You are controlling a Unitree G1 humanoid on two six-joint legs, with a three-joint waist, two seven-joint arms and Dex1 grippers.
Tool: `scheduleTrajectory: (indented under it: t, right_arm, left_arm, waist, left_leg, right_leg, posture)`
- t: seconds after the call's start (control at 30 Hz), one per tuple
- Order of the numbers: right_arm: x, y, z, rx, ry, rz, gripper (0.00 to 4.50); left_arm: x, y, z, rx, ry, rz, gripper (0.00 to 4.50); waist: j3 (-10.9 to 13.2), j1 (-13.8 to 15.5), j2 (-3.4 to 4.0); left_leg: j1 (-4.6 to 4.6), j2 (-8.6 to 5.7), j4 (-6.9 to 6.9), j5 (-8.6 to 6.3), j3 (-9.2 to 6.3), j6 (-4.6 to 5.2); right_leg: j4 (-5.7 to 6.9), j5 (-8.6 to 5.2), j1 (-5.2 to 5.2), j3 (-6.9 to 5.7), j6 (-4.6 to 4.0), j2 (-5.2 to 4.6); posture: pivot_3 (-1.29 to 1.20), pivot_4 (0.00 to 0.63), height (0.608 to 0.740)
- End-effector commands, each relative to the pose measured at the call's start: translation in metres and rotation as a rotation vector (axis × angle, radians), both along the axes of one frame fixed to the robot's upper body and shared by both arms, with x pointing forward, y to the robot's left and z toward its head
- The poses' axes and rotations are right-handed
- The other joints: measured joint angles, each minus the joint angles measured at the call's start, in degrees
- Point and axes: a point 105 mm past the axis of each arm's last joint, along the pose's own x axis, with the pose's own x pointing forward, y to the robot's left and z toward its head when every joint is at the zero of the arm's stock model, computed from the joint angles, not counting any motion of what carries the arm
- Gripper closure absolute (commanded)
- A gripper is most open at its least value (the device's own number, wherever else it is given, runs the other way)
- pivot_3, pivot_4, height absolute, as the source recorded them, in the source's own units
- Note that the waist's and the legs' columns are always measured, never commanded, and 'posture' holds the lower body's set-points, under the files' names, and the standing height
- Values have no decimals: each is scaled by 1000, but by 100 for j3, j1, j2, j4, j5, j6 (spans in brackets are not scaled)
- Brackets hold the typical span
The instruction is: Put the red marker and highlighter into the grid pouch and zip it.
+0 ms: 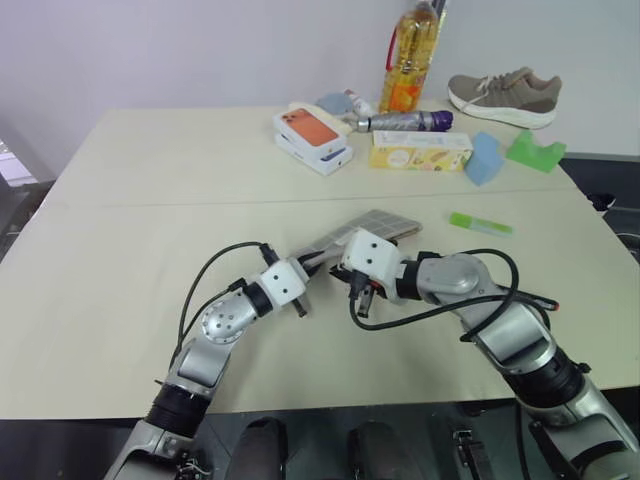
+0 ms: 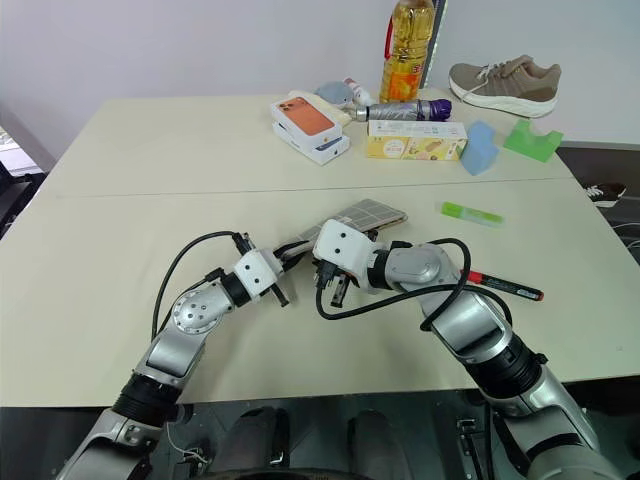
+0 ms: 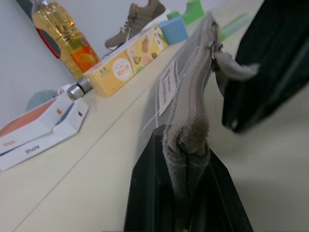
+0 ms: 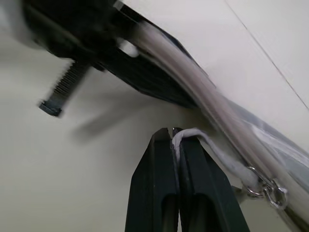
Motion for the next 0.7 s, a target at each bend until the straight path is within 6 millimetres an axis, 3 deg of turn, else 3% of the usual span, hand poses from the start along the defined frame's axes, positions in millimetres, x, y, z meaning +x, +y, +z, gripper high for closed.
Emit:
scheduleTrajectory:
  t: [0.03,0.23,0.4,0.57,0.67,0.7]
  right_arm:
    - [-13,12,16,6,-65,95,4458]
    - [-27,19,19,9,-66,176,4458]
    - [-24,15,21,22,-48,153,4458]
    - [-14,-18,27,13,-40,49,2196]
    - [-2,-69,30,0,-13,-128,584]
    - [0,-90,28,-15,5,-188,584]
  left_arm:
    - [1,-12,10,-17,-45,-25,4500]
    - [4,-18,6,-24,-43,-10,4500]
    - [9,-21,9,-67,-36,18,4500]
    - [9,-18,9,-73,-32,29,4500]
    - [9,-10,10,-74,-20,23,4500]
    - [9,-7,10,-69,-16,20,4500]
  waist:
    - [0,4,-1]
    - [0,7,-1]
    - [1,7,-1]
    - [1,25,-2]
    - [2,34,-4]
    - [3,30,-5]
  left_leg:
    - [-1,0,3,0,0,0]
    - [-2,-1,6,0,-2,1]
    - [-2,-1,7,0,-3,1]
    - [-2,-2,9,0,-2,1]
    - [-3,-4,10,-1,-5,2]
    - [-3,-4,10,-1,-5,3]
  right_leg:
    - [0,0,0,0,0,0]
    - [0,0,2,-2,1,0]
    - [1,1,2,-3,1,1]
    - [0,1,3,-3,2,-1]
    - [-5,1,8,-7,2,-3]
    - [-8,1,10,-7,2,-4]
  posture:
    - [0,150,740]
    - [0,150,740]
    - [0,150,740]
    - [0,150,740]
    - [0,150,740]
    - [0,150,740]
